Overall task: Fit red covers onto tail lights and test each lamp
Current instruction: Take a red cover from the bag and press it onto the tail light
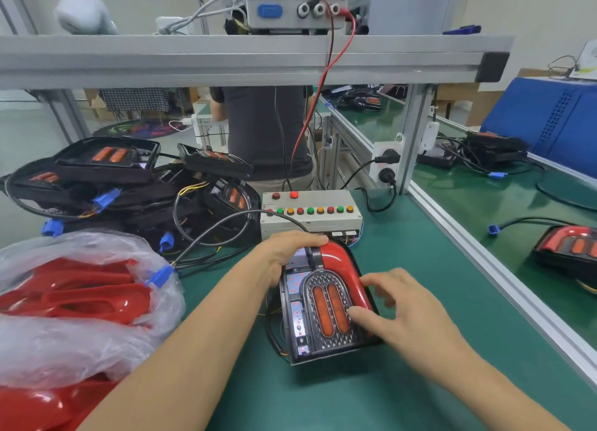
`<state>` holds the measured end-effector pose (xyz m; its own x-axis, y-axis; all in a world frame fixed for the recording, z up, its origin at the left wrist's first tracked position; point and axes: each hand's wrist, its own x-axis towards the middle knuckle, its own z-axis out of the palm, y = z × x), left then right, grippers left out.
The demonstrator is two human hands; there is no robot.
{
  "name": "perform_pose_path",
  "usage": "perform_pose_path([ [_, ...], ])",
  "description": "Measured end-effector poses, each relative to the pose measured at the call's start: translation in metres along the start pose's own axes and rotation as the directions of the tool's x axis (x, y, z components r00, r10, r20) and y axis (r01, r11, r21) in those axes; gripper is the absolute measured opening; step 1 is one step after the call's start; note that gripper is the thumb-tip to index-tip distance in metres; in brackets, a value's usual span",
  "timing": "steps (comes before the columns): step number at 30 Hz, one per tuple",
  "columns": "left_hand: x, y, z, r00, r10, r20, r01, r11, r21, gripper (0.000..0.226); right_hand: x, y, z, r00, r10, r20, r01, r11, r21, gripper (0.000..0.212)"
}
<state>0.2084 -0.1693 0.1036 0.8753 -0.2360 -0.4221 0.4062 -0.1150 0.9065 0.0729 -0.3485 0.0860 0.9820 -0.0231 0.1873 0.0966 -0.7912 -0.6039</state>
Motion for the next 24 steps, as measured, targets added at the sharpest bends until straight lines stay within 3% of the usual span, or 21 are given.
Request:
perform_pose_path([
  [1,0.0000,0.0002,0.0001,1.000,0.000,0.007,0.000,1.000,-0.004,0.025,0.0013,-0.0003,-0.0015,0.989,0.120,0.089,-0.139,0.958,0.252,0.049],
  [2,0.0003,0.0004,0.0006,1.000,0.001,0.012,-0.001,1.000,-0.004,0.028,0.0020,-0.0014,-0.0032,0.948,0.206,0.243,-0.301,0.830,0.470,0.055],
  [3,0.0004,0.0006,0.0012,1.000,-0.001,0.015,0.001,1.000,-0.006,0.032,0.0025,-0.0008,-0.0043,0.892,0.218,0.396,-0.429,0.688,0.586,0.058],
  [5,-0.0003,0.0013,0.0020,1.000,-0.013,0.021,0.013,1.000,-0.011,0.042,0.0034,0.0001,-0.0063,0.828,0.162,0.537,-0.515,0.597,0.615,0.053],
  [8,-0.0004,0.0018,0.0007,0.999,-0.040,0.031,0.041,0.999,-0.032,0.044,0.0061,0.0021,-0.0069,0.820,0.180,0.543,-0.527,0.609,0.593,0.042],
  [17,-0.0032,0.0055,-0.0019,0.992,-0.077,0.097,0.087,0.991,-0.101,0.017,0.0082,-0.0001,-0.0077,0.828,0.202,0.523,-0.518,0.632,0.577,0.027],
  [22,-0.0036,0.0062,0.0011,0.996,-0.050,0.074,0.058,0.992,-0.115,0.023,0.0087,0.0011,-0.0057,0.835,0.227,0.501,-0.522,0.616,0.590,0.025],
  [24,-0.0053,0.0041,0.0004,0.998,-0.034,0.043,0.036,0.998,-0.048,0.030,0.0112,0.0025,-0.0052,0.825,0.239,0.511,-0.540,0.596,0.594,0.026],
])
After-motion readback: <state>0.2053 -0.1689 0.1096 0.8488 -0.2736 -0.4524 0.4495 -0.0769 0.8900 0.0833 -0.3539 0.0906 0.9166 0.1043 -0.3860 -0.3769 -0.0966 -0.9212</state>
